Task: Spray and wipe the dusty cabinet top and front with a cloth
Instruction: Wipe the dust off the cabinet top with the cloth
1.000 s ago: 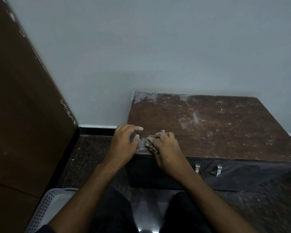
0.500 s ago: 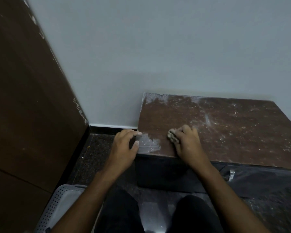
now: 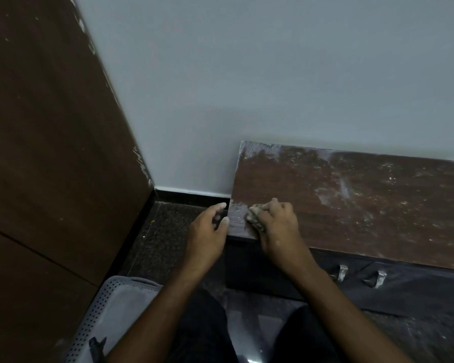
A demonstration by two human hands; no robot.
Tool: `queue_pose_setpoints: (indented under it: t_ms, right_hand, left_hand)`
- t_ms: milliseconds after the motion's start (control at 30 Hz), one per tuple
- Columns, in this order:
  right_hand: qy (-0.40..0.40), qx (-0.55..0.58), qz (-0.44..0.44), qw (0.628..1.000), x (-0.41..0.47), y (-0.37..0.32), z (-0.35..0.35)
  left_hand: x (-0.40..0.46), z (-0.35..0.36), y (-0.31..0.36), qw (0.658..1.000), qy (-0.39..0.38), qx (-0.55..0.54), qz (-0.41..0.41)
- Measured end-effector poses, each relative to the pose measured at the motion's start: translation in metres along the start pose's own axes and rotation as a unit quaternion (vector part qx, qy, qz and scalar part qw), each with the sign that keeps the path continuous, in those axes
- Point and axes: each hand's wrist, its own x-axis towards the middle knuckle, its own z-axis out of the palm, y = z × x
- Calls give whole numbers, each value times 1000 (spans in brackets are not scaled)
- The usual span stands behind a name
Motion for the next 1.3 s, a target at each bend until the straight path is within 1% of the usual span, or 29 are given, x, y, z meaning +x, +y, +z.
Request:
queue_pose_setpoints:
  t_ms: [67, 100, 133, 233, 300, 367, 400, 467, 533, 567, 667, 733, 767, 833, 900, 933, 1000, 1067, 1100, 1167, 1233, 1267, 1300]
  right_hand:
    - [-37, 21, -72, 996, -12, -6, 2]
    - [-48, 27, -94, 994, -16, -3, -2]
    - [-50, 30, -95, 994, -16, 3, -5]
    - [-21, 19, -23, 999, 9, 13, -5]
    - [-4, 0, 19, 1000, 38, 5, 5]
    - [-12, 3, 22, 1000, 57, -13, 16]
    - [-25, 14, 0, 1000, 57, -23, 20]
    - [-76, 43, -76, 993, 43, -37, 19]
    - [-98, 64, -135, 984, 26, -28, 13]
    - [-95, 60, -131, 985, 25, -18, 8]
    - [-36, 31, -41, 998, 45, 11, 7]
    - [-21, 15, -12, 1000, 51, -1, 10]
    - [-31, 22, -23, 999, 48, -15, 11]
    - [-65, 48, -78, 994, 29, -37, 14]
    - [-91, 64, -118, 987, 11, -34, 8]
    - [-93, 59, -116, 987, 9, -25, 5]
    - [-69, 36, -67, 995, 19, -8, 4]
    - [-38, 4, -23, 999, 30, -10, 6]
    - [-34, 0, -16, 999, 32, -19, 9]
    - [-53, 22, -45, 997, 24, -39, 14]
    - [-76, 42, -84, 993, 14, -40, 8]
    - [-77, 40, -83, 993, 15, -31, 2]
    - [-72, 32, -63, 995, 19, -19, -3]
  left_hand:
    - [-2, 3, 2, 1000, 12, -10, -27]
    - [-2, 3, 2, 999, 14, -11, -30]
    - [-3, 3, 2, 999, 11, -11, -28]
    - [-3, 2, 1, 1000, 4, 2, -23]
    - [-1, 0, 1, 1000, 5, 3, -31]
    - [2, -3, 1, 999, 13, -8, -49]
    - [4, -6, 1, 998, 19, -11, -58]
    - [6, -11, -3, 997, 36, -16, -71]
    - [6, -14, -8, 996, 43, -21, -72]
    - [5, -14, -10, 997, 39, -22, -68]
    - [2, -12, -13, 998, 23, -22, -53]
    - [3, -8, -12, 998, 21, -27, -53]
    - [5, -6, -11, 998, 23, -28, -53]
    - [9, -3, -7, 998, 27, -23, -53]
    - [12, -2, -4, 998, 21, -33, -58]
    - [12, -1, -5, 998, 18, -36, -54]
    - [11, 0, -7, 998, 18, -37, -42]
    - [11, 0, -8, 998, 26, -41, -41]
    - [11, 0, -8, 998, 29, -41, -43]
    - [13, 1, -5, 998, 34, -26, -39]
    - [15, 2, -2, 999, 28, -19, -34]
    - [16, 3, -1, 999, 20, -20, -29]
    - [15, 3, 0, 999, 14, -18, -22]
